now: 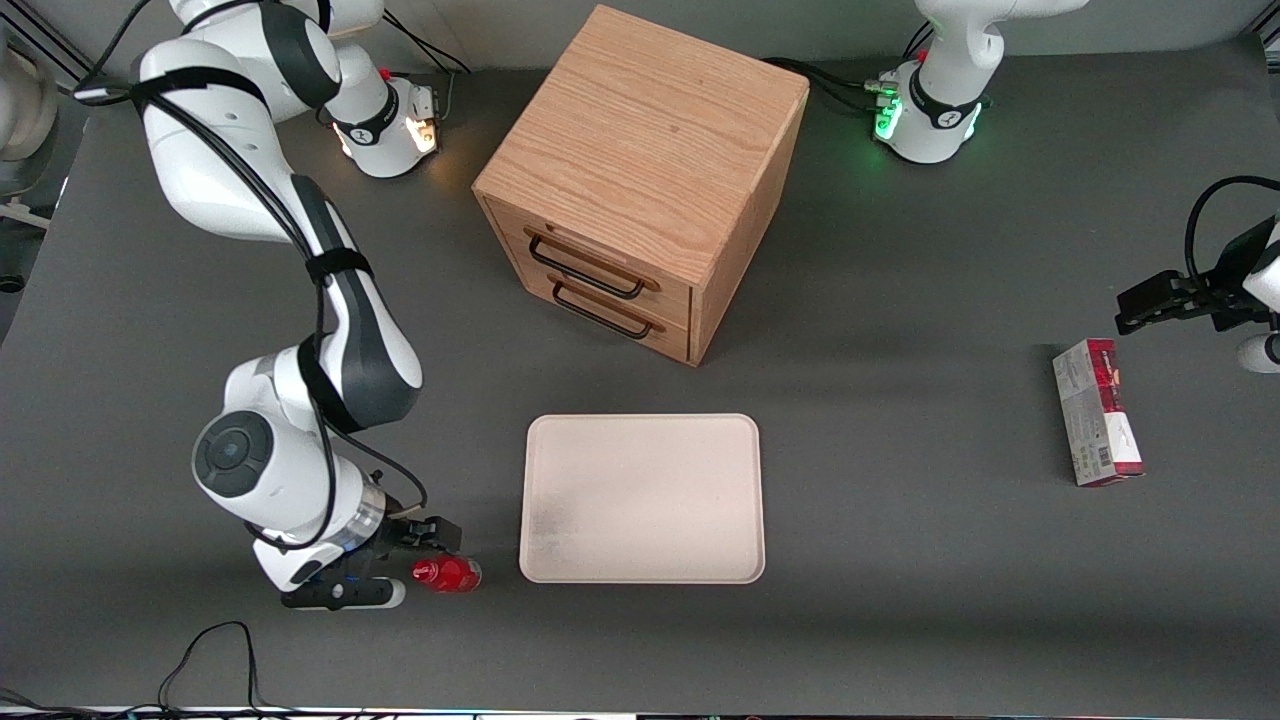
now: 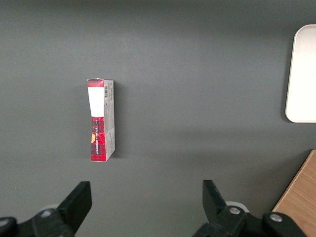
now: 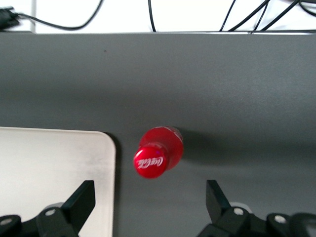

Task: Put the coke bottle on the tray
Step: 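Close the right gripper around the red Coca-Cola bottle's cap end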

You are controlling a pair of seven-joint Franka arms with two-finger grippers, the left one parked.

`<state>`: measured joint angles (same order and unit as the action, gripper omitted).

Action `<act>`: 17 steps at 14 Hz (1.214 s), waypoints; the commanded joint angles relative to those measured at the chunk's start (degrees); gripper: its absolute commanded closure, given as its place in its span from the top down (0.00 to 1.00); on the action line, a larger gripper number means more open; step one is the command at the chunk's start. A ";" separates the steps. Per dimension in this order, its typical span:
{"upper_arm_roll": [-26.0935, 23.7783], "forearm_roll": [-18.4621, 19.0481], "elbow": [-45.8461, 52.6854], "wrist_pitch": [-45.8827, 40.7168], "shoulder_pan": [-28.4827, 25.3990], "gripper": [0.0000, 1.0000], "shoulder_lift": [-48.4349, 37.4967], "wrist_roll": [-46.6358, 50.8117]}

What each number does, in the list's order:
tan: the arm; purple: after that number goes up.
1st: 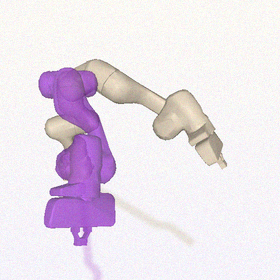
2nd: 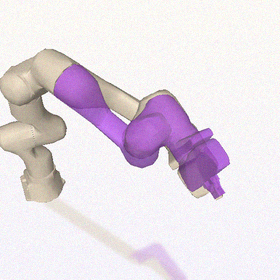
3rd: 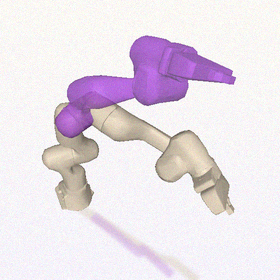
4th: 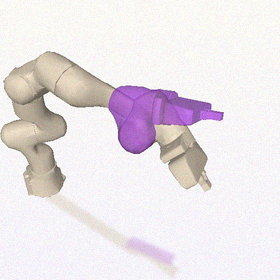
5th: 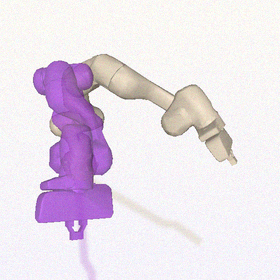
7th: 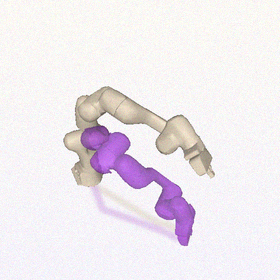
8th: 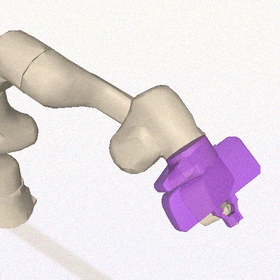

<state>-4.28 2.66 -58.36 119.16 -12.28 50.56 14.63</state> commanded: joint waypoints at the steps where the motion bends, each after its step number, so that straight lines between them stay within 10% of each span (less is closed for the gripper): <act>1: -0.64 1.56 1.33 0.46 -0.03 0.99 1.82 -3.10; 7: -0.64 1.65 0.00 6.86 -0.03 0.65 2.43 -3.82; 12: -0.64 3.05 -0.08 8.46 -0.03 0.65 2.96 -3.73; 15: -0.64 3.05 -1.65 7.93 -0.11 0.06 2.87 -3.03; 17: -0.72 2.79 -1.49 7.58 -0.03 0.00 2.70 -2.60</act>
<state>-4.43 5.37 -59.09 126.19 -12.37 53.11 11.97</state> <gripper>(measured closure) 0.656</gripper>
